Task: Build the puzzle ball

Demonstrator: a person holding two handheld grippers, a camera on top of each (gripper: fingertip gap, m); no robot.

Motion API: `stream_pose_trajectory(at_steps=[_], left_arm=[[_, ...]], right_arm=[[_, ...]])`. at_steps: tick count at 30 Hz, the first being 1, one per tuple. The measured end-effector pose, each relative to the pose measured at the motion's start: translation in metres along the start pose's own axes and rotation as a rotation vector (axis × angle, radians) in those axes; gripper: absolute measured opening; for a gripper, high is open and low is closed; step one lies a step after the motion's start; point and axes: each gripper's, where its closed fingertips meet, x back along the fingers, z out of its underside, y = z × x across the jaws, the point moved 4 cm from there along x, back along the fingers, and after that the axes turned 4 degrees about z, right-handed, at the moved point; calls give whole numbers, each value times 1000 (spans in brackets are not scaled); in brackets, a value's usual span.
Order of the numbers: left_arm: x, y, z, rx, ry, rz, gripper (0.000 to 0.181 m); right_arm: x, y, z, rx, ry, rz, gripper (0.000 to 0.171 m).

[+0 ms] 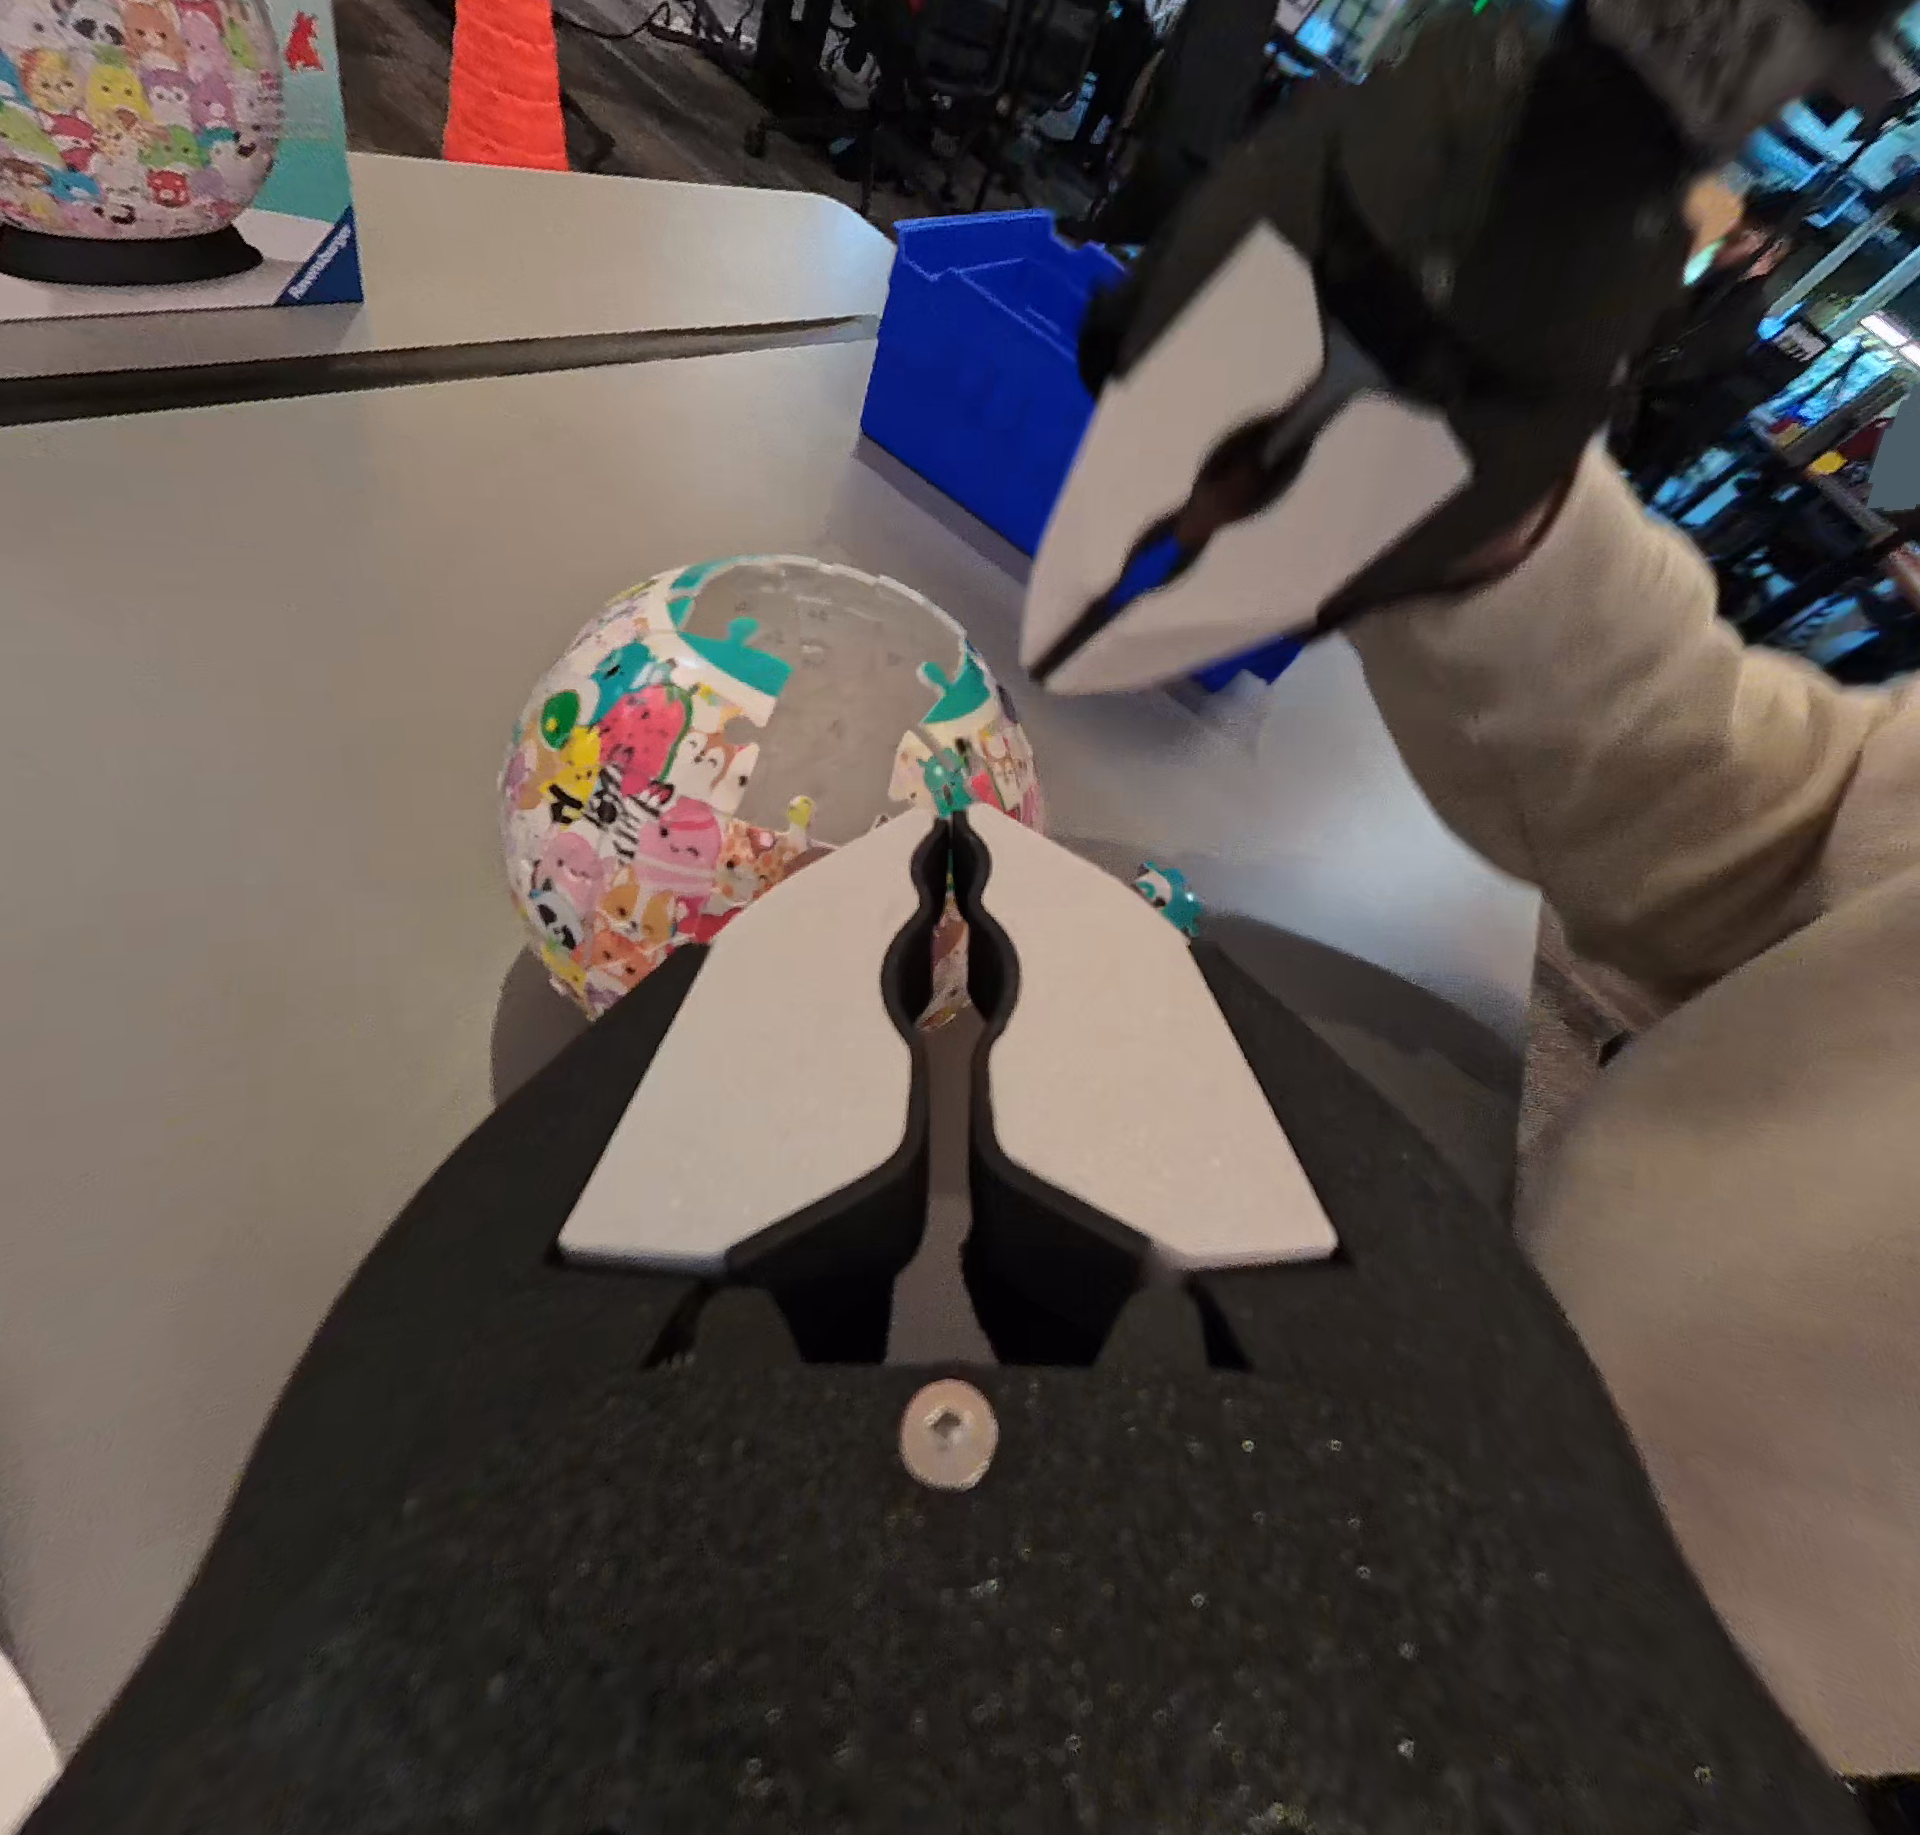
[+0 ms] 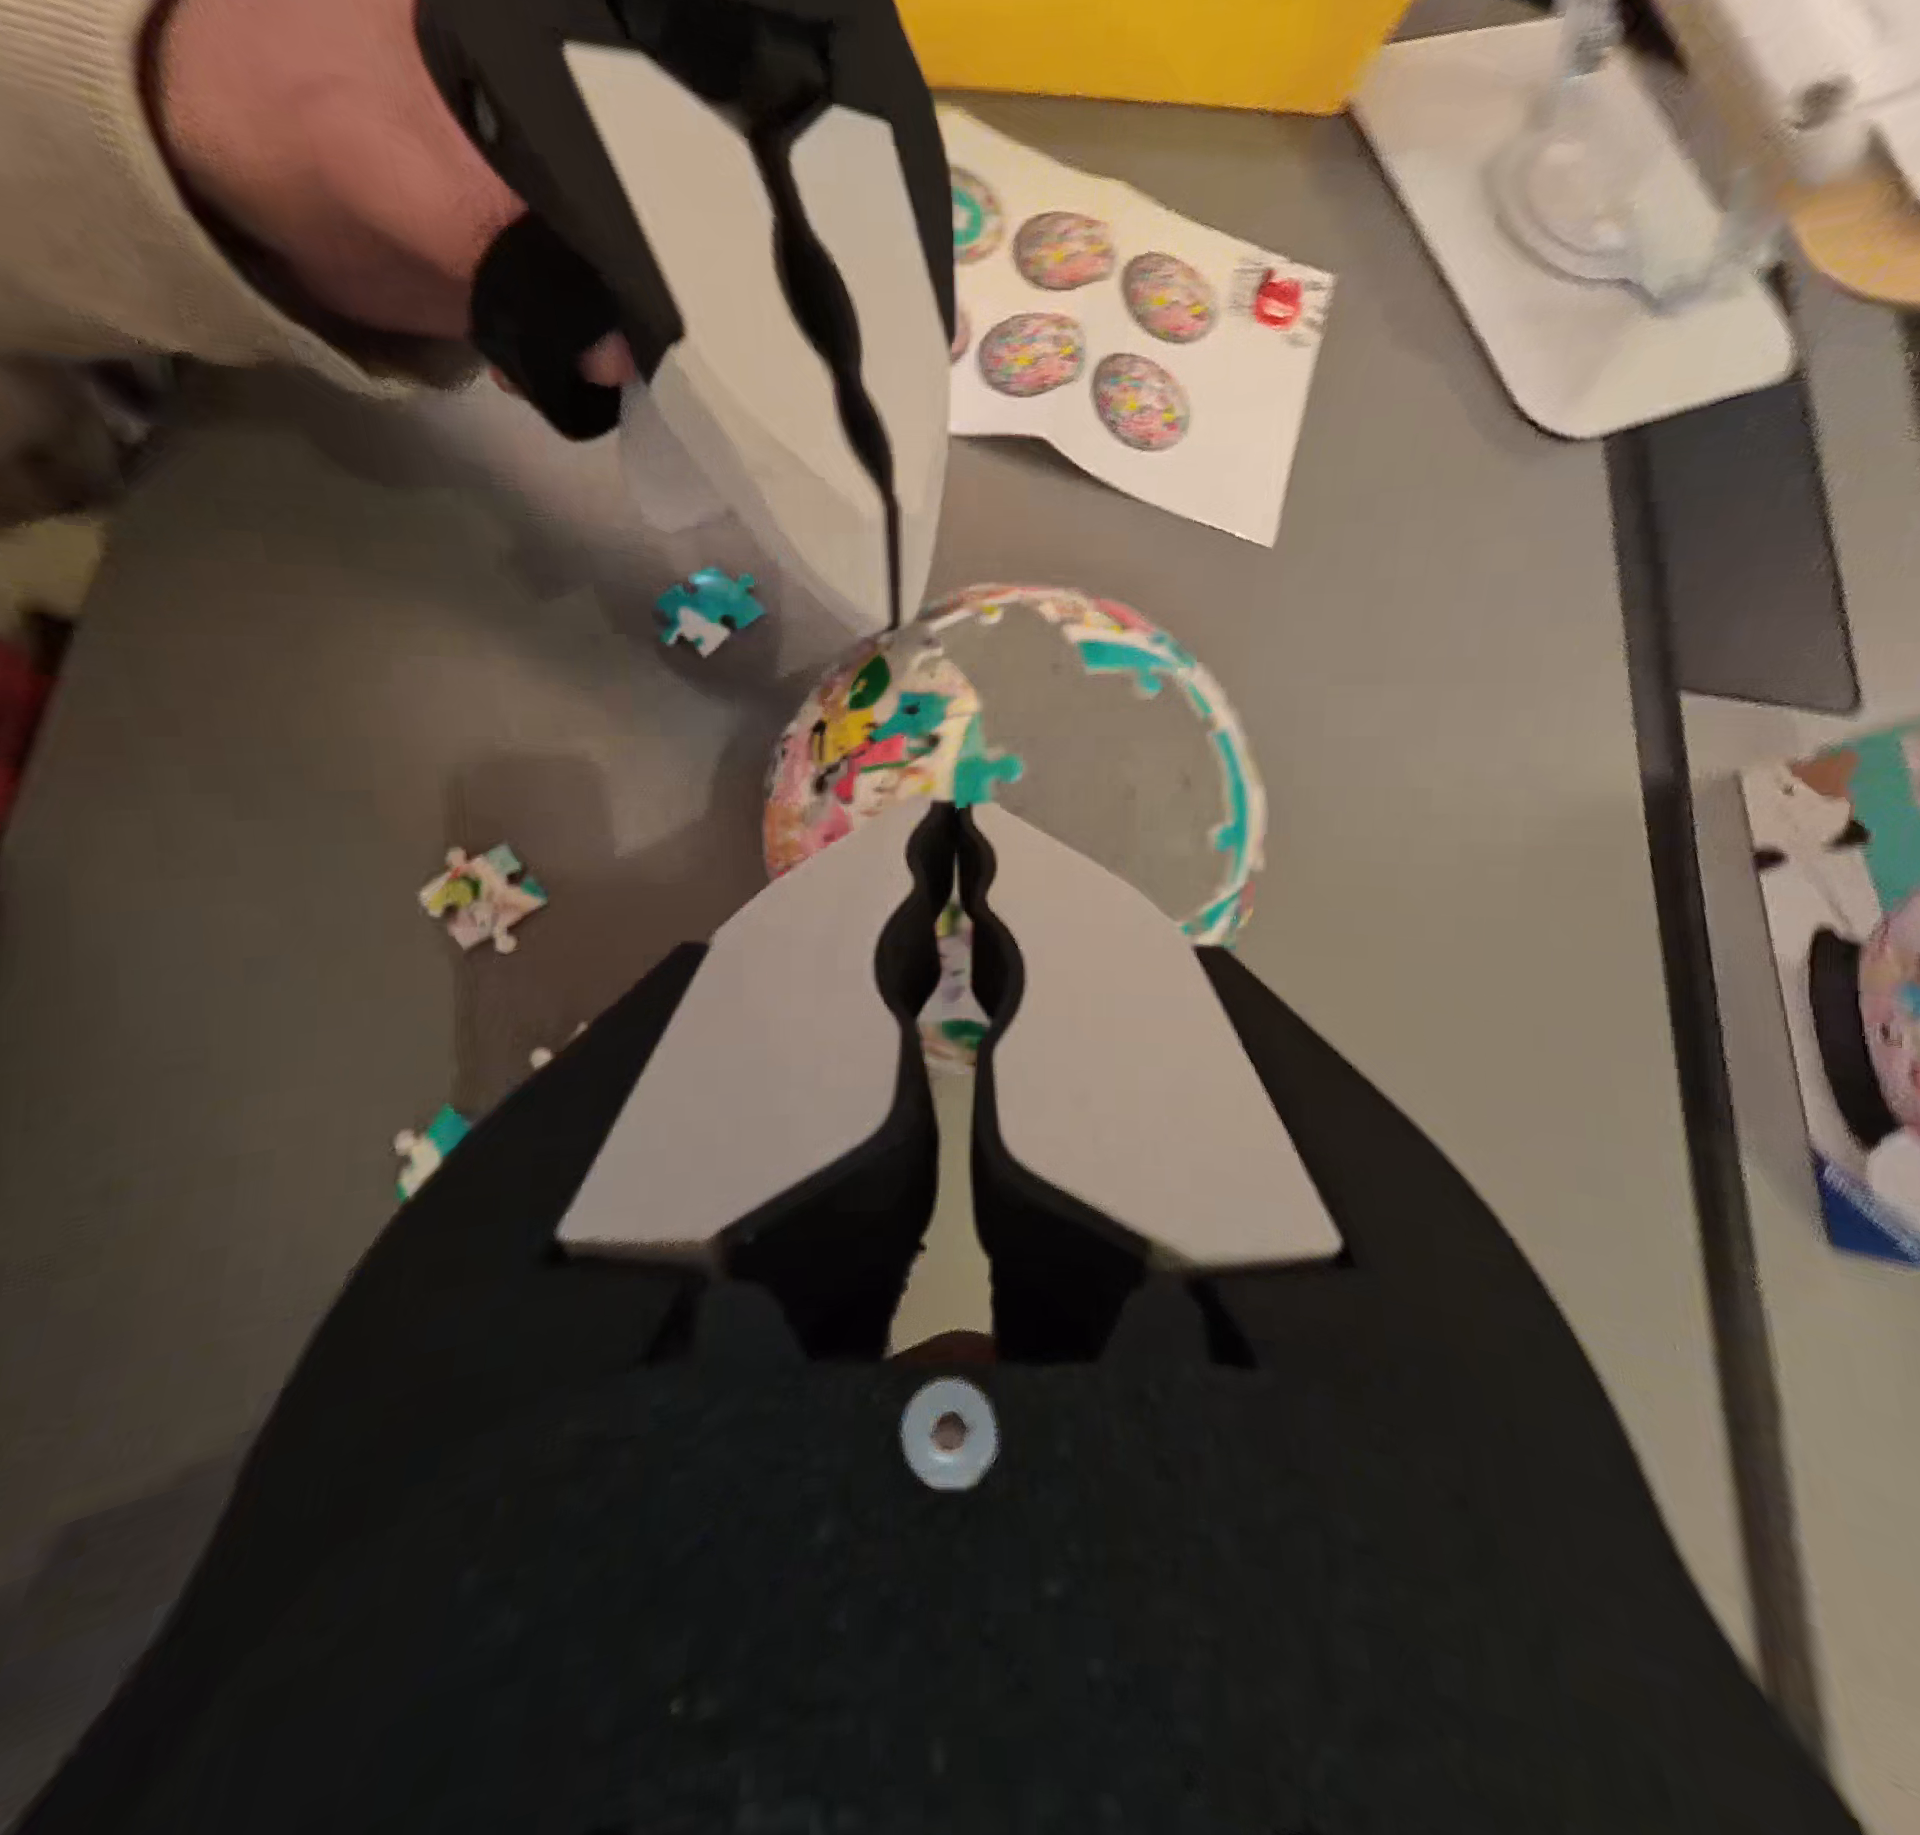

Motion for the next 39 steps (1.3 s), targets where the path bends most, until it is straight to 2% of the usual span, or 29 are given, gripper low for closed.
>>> stream_pose_trajectory(at_steps=[4, 6, 8, 12, 18, 23, 29, 32, 34, 35, 39], left_arm=[[6, 4, 2, -19, 14, 46, 21], [11, 11, 4, -37, 47, 25, 20], [18, 15, 2, -39, 32, 20, 20], [26, 17, -2, -30, 17, 11, 18], [30, 24, 1, -23, 19, -24, 18], [22, 23, 8, 26, 68, 79, 28], [1, -14, -15, -185, 131, 188, 28], [-16, -22, -24, -328, 231, 153, 27], [-25, -23, -23, -408, 300, 115, 17], [-29, -22, -22, -436, 315, 100, 3], [-32, -20, -23, -478, 326, 30, 0]], right_arm=[[-5, 28, 10, -91, -136, 274, 0], [-6, 33, 5, -93, -213, 346, 0], [-8, 28, 7, -103, -193, 409, 0], [-18, 29, 11, -114, -173, 361, 0], [-5, 23, 16, -168, -237, 392, 0], [-12, 23, 20, -161, -221, 371, 0], [-14, 22, 19, -156, -223, 372, 0], [-15, 23, 16, -149, -222, 363, 0], [-15, 22, 15, -144, -222, 364, 0], [-16, 22, 15, -146, -223, 359, 0], [-16, 22, 16, -150, -231, 353, 0]])
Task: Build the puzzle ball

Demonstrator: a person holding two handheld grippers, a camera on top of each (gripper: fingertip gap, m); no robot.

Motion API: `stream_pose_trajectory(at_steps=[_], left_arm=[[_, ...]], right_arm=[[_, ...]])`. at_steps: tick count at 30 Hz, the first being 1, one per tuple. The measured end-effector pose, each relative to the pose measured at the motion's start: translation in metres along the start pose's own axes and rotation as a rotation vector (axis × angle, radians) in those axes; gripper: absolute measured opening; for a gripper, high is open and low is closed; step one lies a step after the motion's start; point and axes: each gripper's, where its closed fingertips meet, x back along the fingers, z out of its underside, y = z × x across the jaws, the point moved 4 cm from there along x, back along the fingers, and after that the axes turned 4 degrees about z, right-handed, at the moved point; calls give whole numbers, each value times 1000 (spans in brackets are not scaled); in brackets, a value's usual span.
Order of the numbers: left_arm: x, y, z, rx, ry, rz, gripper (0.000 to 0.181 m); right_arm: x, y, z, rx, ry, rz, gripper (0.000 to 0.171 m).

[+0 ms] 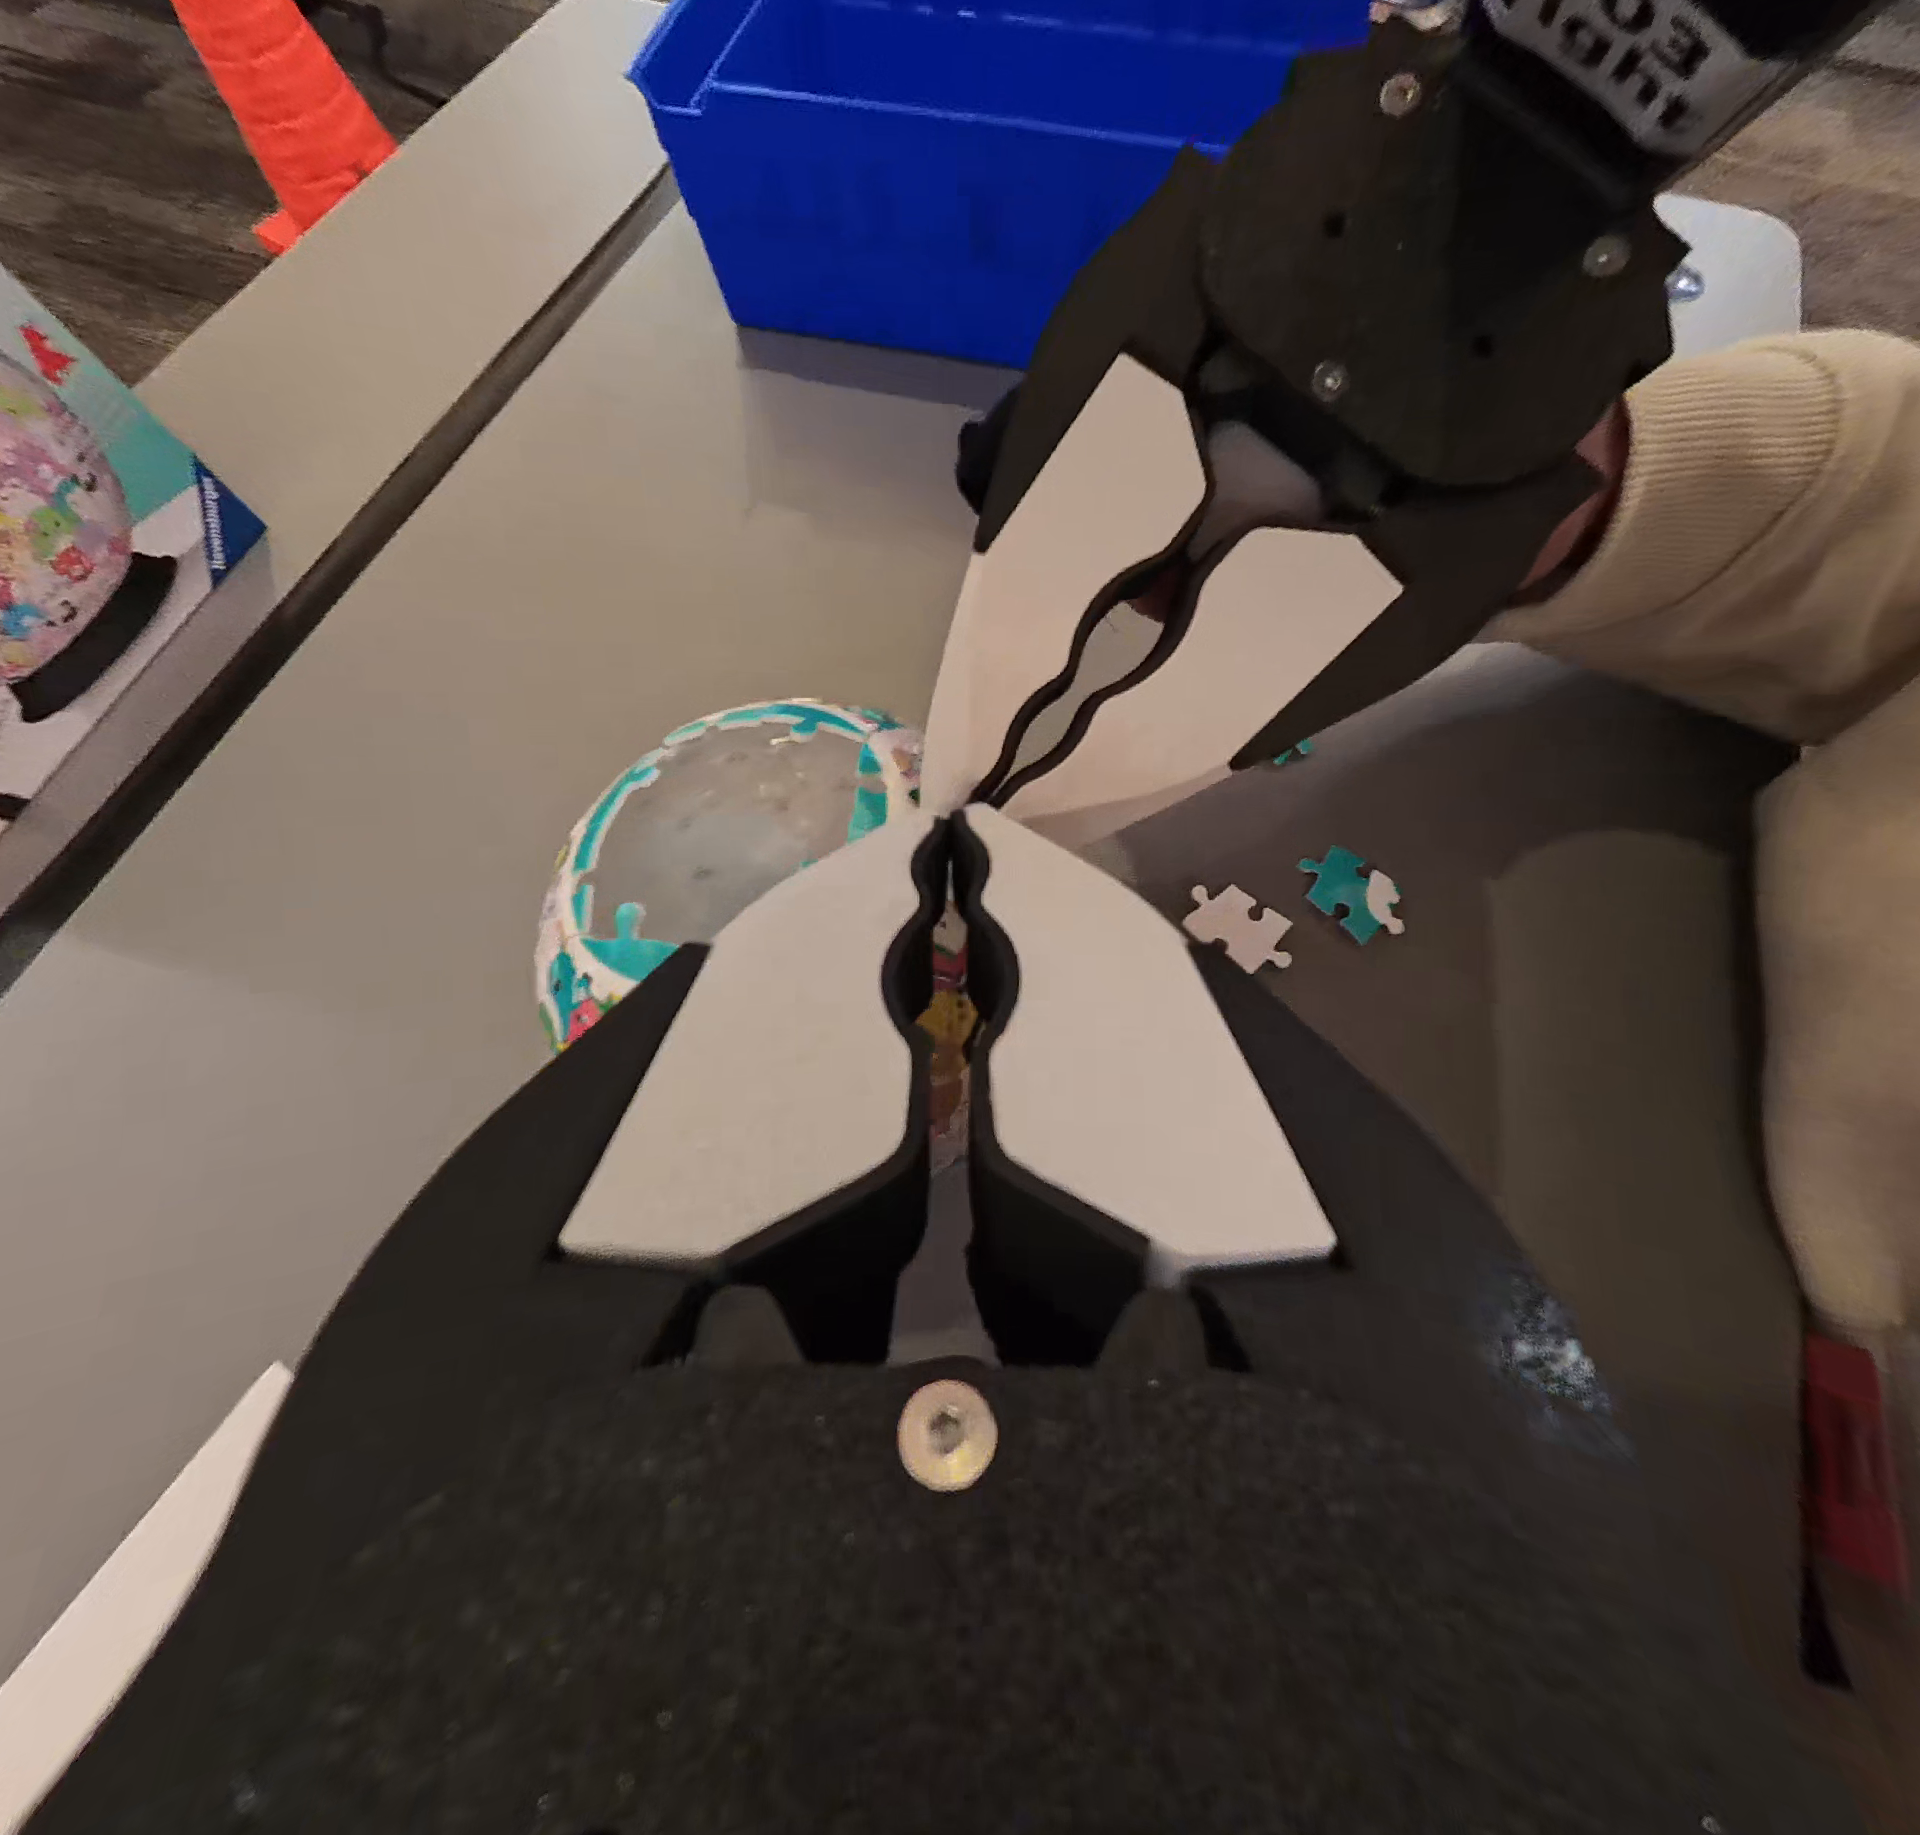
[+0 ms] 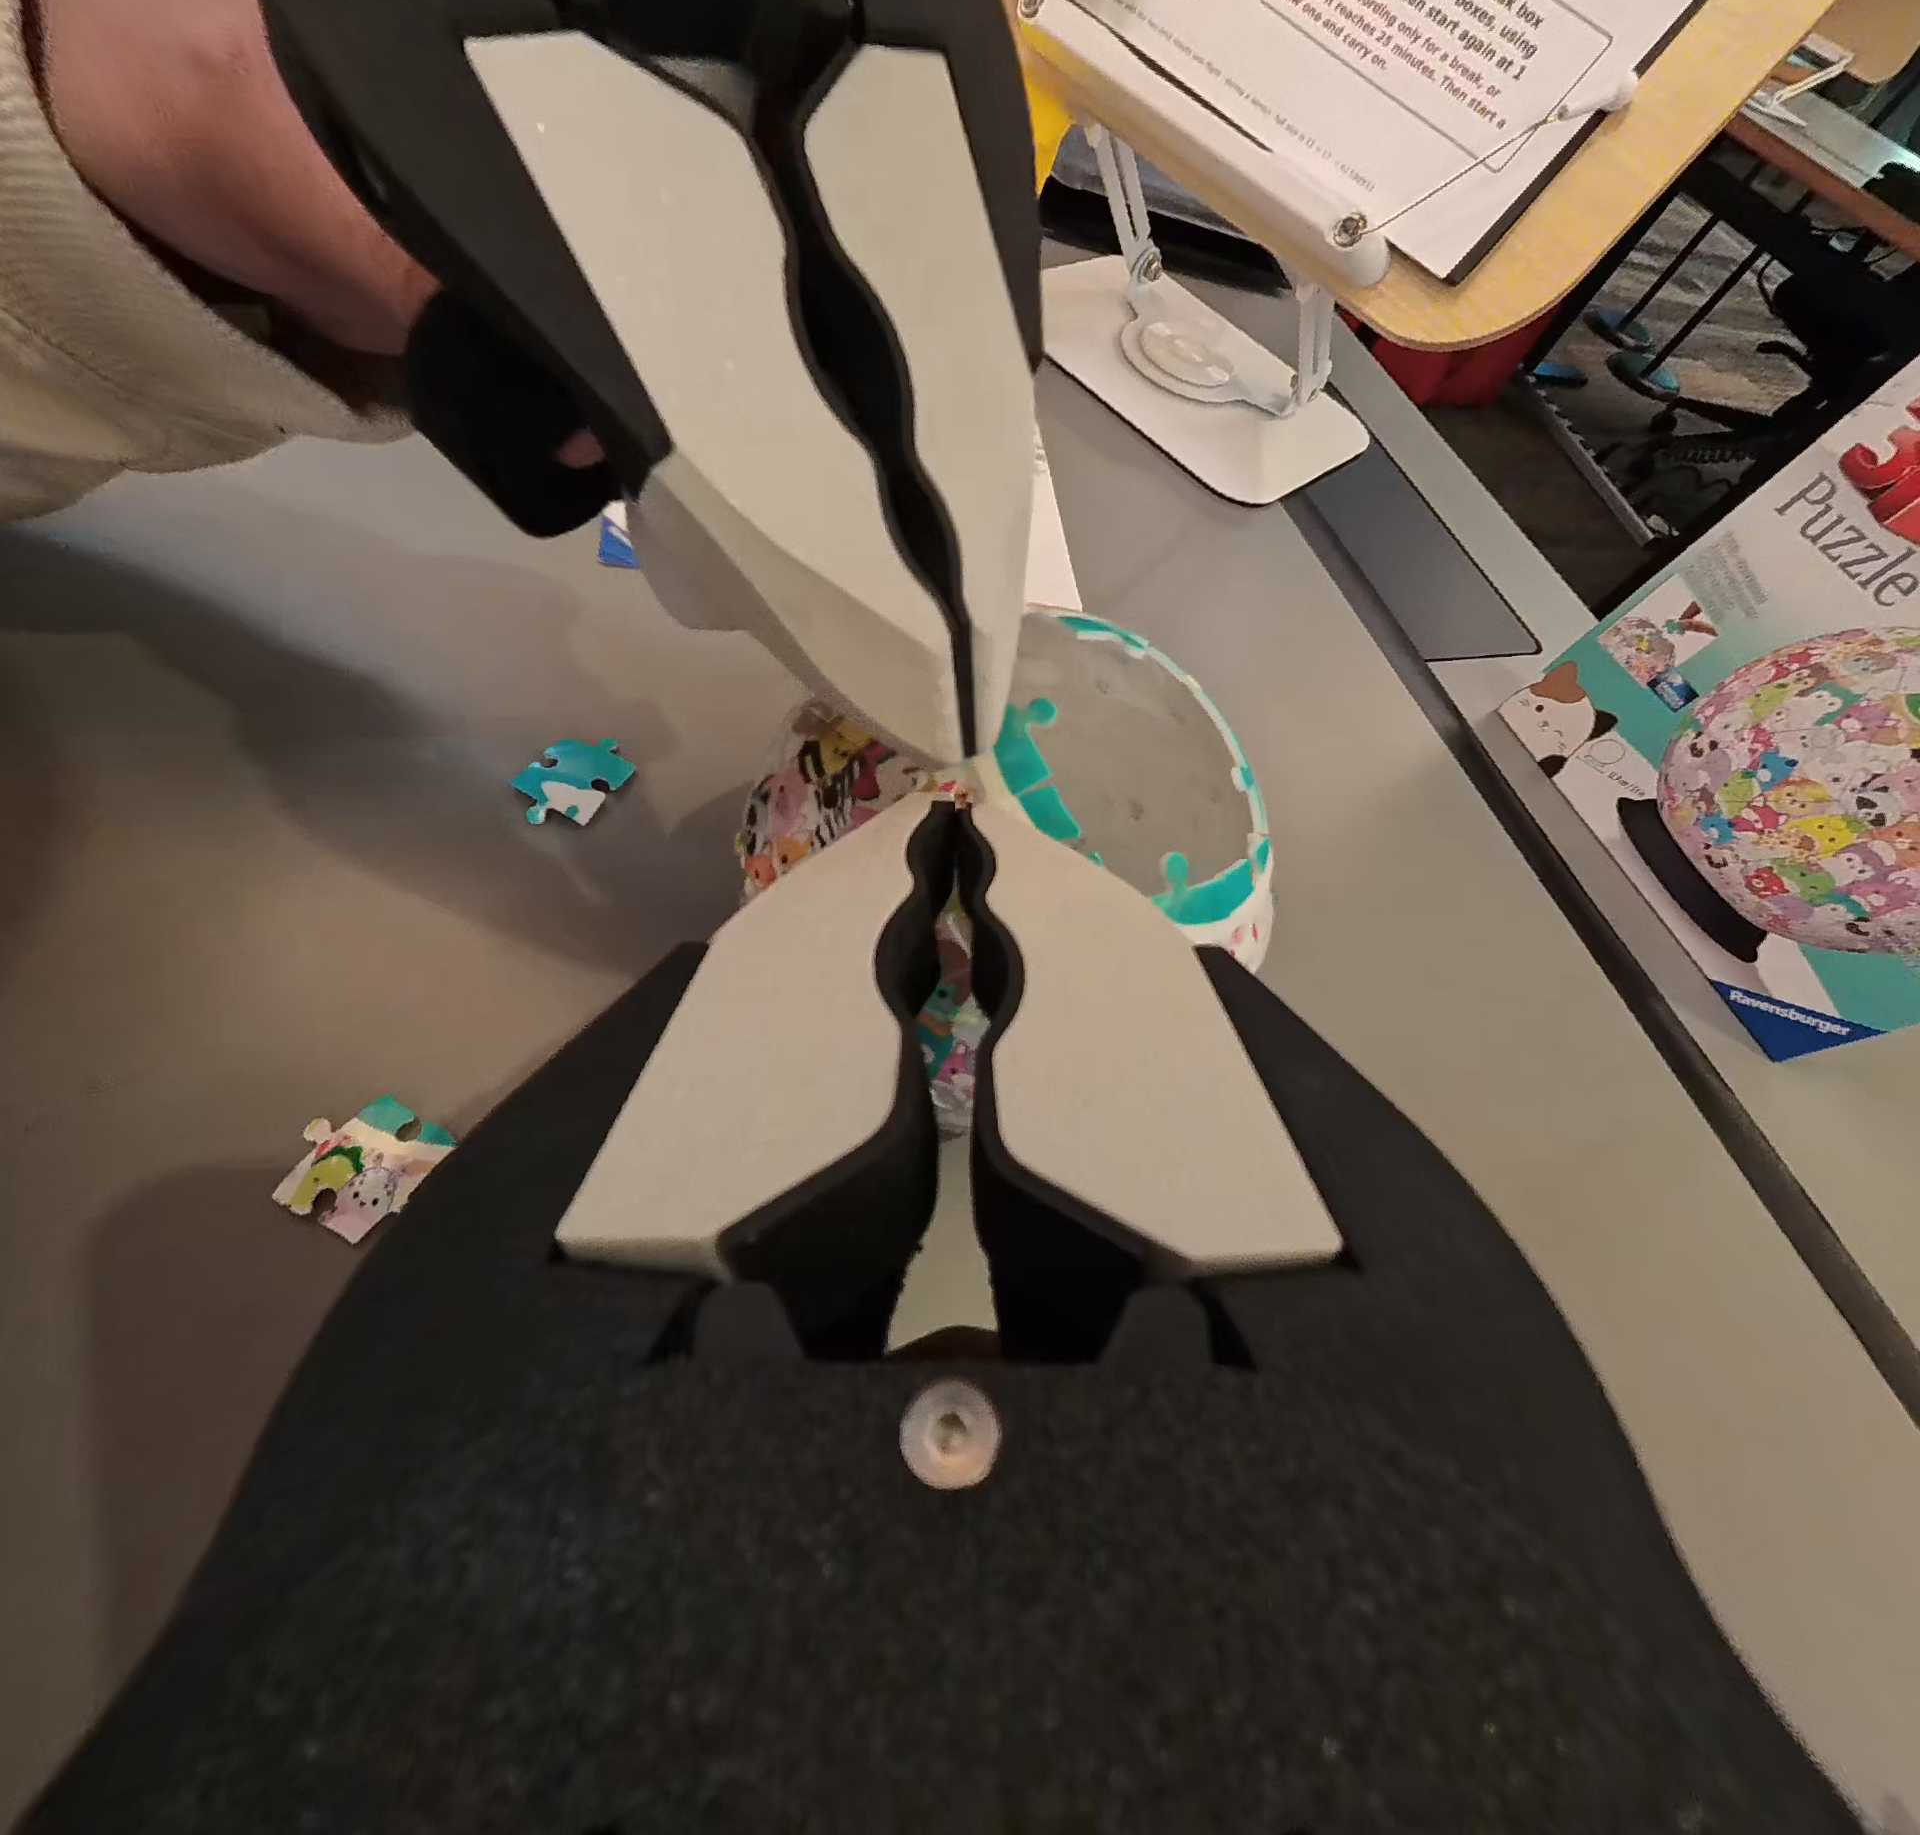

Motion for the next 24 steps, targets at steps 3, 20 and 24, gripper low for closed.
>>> stream_pose_trajectory(at_steps=[3, 20, 24], left_arm=[[3, 4, 1, 29, -5, -23, 0], [-1, 6, 7, 35, 23, -38, 0], [15, 14, 15, 80, 18, -74, 0]], right_arm=[[0, 0, 0, 0, 0, -1, 0], [-4, 8, -3, 21, -19, -1, 0], [-2, 9, -5, 7, -38, -15, 0]])
